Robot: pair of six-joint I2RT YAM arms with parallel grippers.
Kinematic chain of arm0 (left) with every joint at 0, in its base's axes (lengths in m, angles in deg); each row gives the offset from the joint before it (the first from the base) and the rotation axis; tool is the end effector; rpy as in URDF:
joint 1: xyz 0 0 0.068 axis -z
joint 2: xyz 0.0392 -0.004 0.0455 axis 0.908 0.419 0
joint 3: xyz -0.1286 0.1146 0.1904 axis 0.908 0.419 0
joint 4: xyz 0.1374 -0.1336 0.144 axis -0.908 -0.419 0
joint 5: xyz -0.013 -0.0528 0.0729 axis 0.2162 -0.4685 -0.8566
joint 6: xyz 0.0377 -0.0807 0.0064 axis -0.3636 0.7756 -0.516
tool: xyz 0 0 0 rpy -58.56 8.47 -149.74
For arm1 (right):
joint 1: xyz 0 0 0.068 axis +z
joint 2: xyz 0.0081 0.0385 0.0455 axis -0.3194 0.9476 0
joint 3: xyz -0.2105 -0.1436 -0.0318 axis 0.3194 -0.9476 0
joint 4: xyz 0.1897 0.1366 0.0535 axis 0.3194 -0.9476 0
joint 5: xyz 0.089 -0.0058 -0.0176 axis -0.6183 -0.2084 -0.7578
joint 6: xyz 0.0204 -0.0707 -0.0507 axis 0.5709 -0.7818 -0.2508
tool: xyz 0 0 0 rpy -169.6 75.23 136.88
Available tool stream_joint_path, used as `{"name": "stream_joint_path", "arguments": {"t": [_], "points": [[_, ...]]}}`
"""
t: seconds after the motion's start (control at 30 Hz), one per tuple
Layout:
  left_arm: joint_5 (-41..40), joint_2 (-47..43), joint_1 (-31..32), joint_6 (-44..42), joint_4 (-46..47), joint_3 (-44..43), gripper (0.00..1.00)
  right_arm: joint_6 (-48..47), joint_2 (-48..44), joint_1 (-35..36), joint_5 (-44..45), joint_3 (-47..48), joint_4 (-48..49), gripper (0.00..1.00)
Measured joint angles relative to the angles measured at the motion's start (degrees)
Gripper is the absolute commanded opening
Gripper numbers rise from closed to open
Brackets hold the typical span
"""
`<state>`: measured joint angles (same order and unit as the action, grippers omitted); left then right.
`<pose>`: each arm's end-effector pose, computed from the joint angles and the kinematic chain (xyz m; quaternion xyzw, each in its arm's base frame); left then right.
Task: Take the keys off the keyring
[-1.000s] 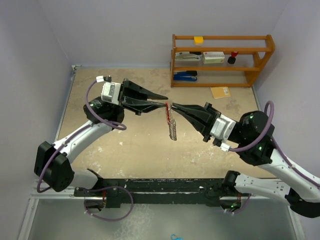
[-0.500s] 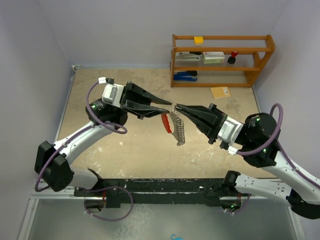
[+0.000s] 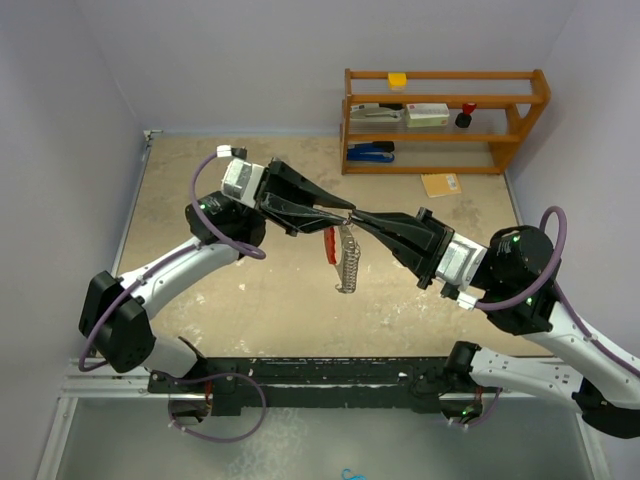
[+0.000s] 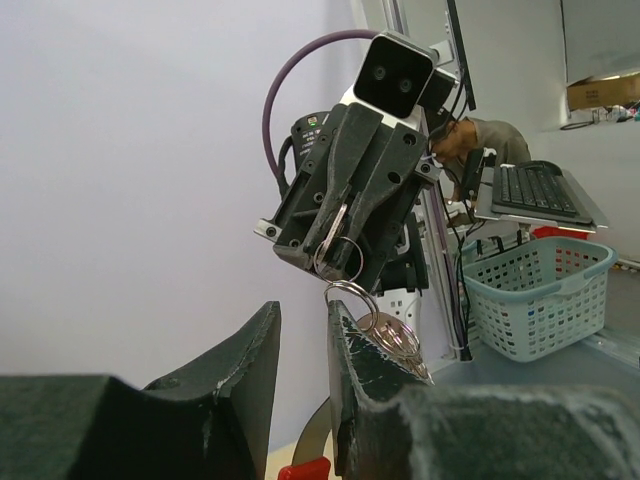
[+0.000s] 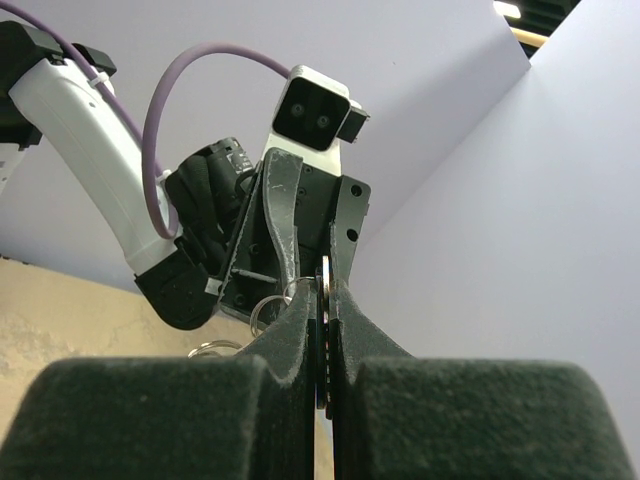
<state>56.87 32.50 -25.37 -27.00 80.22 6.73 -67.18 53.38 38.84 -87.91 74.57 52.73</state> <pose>0.1532 -0.2145 0.4695 0.4494 0.1897 -0.6808 0.5464 0.0633 0.1511 0.5034 -0.4395 0.2245 0.2776 0.8242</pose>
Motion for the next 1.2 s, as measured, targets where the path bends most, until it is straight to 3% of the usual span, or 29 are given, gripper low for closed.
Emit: {"name": "stream_joint_path", "arguments": {"t": [1.2], "points": [[-0.5,-0.13,3.69,1.95,0.02,-0.44,0.21,-0.09,0.11,0.26,-0.5,-0.04,0.42,0.0]]}}
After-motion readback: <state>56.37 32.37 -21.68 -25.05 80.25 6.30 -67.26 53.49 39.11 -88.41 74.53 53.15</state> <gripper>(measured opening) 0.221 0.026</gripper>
